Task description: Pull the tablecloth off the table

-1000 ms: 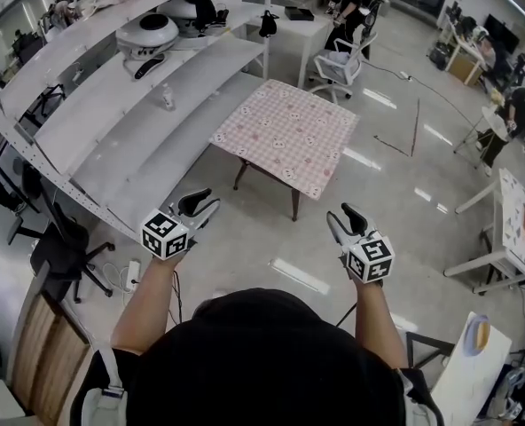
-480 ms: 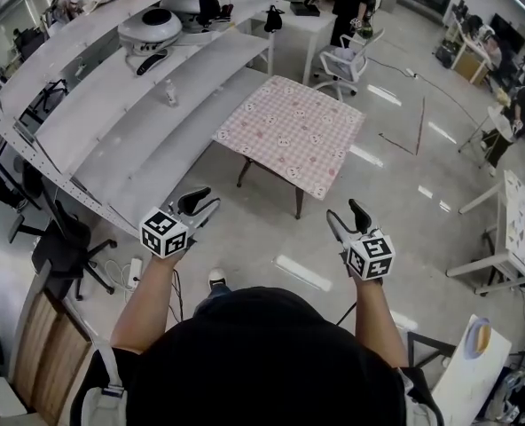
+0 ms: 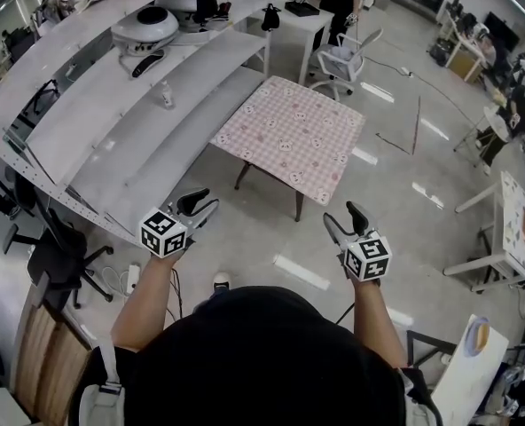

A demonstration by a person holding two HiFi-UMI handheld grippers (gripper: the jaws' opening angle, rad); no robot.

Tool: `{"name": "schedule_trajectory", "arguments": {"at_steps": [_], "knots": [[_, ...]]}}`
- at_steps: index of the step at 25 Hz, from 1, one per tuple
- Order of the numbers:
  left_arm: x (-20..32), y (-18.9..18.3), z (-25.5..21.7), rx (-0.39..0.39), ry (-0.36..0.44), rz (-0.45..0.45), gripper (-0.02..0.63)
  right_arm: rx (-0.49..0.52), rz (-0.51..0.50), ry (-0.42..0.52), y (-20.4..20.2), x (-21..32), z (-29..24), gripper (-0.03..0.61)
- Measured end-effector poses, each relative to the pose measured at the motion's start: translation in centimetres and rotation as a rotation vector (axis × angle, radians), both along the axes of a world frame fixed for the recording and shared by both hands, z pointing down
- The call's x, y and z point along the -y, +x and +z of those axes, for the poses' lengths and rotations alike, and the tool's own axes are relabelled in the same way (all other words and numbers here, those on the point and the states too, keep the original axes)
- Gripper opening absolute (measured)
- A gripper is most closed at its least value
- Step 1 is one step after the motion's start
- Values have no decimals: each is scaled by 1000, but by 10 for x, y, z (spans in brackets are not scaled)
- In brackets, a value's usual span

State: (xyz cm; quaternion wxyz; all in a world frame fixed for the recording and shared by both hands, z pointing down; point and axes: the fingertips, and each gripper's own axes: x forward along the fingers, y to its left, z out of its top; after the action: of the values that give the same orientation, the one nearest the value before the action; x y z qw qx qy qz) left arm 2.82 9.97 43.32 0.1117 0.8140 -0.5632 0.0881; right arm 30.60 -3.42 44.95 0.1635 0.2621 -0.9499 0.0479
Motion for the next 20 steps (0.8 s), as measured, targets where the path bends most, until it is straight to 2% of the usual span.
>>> {"name": "schedule_trajectory", "arguments": {"at_steps": [13,20], "knots": [[30,-109,11,-28,-12,36,144,-34,43,-20,-96,17,6,319],[42,-158,13,-46,-18,68,144,-1,81,-58,-141,18,4,319]]}}
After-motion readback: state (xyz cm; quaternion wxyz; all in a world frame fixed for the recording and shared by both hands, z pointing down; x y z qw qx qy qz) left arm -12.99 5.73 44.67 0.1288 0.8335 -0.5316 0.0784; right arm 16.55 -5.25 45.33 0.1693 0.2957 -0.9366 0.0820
